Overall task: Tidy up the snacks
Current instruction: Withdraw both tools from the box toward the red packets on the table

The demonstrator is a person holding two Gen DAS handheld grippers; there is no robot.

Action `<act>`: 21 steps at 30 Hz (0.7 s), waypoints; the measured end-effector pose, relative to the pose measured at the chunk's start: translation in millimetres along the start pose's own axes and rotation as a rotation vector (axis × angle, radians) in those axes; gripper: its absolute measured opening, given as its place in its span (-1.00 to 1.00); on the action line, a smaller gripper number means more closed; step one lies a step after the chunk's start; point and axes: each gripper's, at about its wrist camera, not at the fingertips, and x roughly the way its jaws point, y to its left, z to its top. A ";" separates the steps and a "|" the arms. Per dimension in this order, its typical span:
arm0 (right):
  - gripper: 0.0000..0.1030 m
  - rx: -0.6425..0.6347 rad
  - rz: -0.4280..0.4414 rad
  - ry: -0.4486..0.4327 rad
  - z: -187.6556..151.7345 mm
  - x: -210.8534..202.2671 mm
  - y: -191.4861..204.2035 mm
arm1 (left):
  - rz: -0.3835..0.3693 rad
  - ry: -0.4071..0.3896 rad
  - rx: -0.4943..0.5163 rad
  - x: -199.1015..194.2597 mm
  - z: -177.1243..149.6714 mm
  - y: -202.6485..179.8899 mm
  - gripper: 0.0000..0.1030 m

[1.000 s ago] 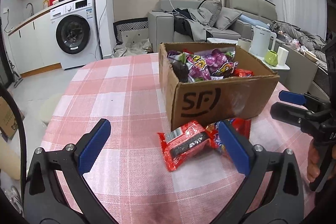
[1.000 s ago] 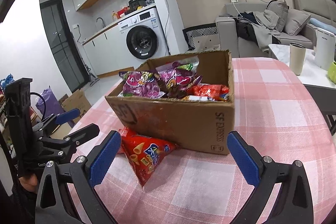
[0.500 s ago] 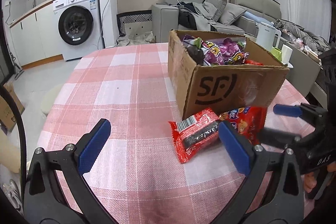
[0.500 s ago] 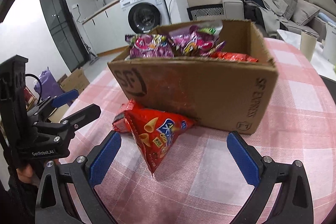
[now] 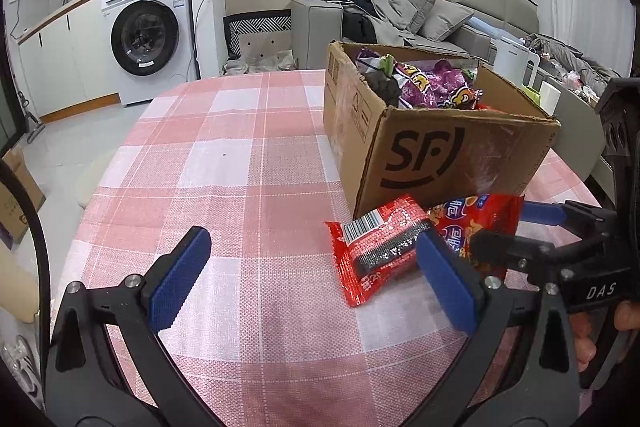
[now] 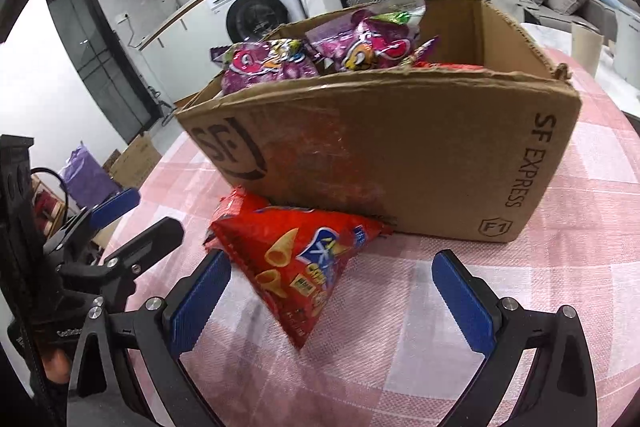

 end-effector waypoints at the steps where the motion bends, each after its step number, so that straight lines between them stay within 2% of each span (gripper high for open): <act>1: 0.99 0.002 -0.011 0.000 0.5 -0.1 -1.3 | 0.000 0.002 -0.001 0.5 -0.3 -0.2 0.97; 10: 0.99 0.025 -0.075 -0.025 -5.0 -10.5 -14.0 | -0.017 0.048 0.016 14.8 -2.1 -3.7 0.97; 21: 0.99 0.105 -0.105 -0.068 -20.5 -41.3 -55.6 | -0.081 0.115 0.007 36.5 -2.5 -16.2 0.97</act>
